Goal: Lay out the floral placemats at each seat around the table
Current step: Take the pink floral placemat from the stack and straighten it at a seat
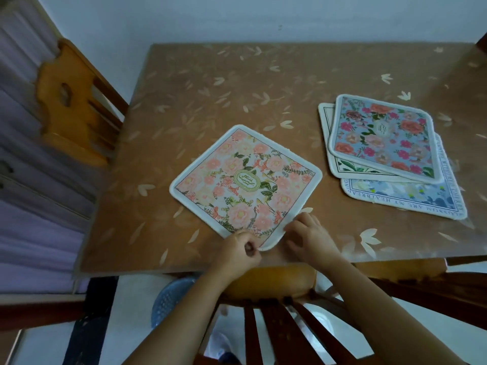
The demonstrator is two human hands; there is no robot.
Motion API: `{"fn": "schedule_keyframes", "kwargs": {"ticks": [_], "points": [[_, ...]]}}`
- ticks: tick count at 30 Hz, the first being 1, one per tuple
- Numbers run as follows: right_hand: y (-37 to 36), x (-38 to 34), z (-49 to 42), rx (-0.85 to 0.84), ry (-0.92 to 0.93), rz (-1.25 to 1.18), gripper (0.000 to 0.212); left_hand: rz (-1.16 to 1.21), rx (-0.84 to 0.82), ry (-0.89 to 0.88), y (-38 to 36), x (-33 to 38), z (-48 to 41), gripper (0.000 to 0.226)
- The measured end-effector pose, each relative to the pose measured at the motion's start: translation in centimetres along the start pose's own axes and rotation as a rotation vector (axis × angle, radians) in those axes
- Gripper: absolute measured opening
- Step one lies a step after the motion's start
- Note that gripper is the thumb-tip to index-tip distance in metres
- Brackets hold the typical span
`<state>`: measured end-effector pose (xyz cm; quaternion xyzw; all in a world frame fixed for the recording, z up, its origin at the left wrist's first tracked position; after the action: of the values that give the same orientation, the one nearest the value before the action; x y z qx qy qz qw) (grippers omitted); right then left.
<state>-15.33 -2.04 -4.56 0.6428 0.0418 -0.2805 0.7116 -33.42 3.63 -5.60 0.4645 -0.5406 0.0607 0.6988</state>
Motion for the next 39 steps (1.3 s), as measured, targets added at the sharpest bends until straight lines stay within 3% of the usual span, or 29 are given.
{"fn": "schedule_keyframes", "kwargs": {"ticks": [3, 7, 16, 22, 29, 33, 39], "points": [[-0.9, -1.8, -0.7, 0.018, 0.039, 0.023, 0.024, -0.027, -0.037, 0.000, 1.8, -0.8, 0.7, 0.015], [-1.7, -3.2, -1.6, 0.026, 0.046, 0.040, 0.017, -0.062, 0.039, 0.023, 5.2, -3.2, 3.1, 0.012], [-2.7, -5.1, -2.6, -0.050, 0.114, 0.143, 0.016, -0.173, 0.127, 0.180, 10.6, -7.6, 6.9, 0.029], [-2.1, -5.8, -2.8, -0.079, 0.101, 0.059, 0.015, -0.148, 0.094, 0.057, 7.6, -6.1, 5.0, 0.018], [-3.5, -7.1, -0.9, -0.112, 0.135, 0.044, 0.014, -0.316, 0.009, -0.071, 6.1, -5.9, 4.6, 0.013], [-2.8, -5.8, -0.2, -0.013, 0.150, 0.165, 0.017, -0.424, -0.006, -0.140, 6.0, -5.6, 4.9, 0.007], [-1.3, -3.2, -0.9, 0.011, 0.070, 0.137, 0.015, -0.456, 0.039, -0.167, 6.0, -4.9, 4.8, 0.010]]}}
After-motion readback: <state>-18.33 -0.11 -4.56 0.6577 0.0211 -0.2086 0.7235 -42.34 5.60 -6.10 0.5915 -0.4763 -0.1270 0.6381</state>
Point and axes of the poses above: each hand's wrist, its own z-axis away from the middle knuckle, its own y-axis out of the back of the hand, x = y × z, the point moved 2 cm from there along -z, towards the middle knuckle, and after that the axes turned 13 degrees about -y, right-handed, at the moved point
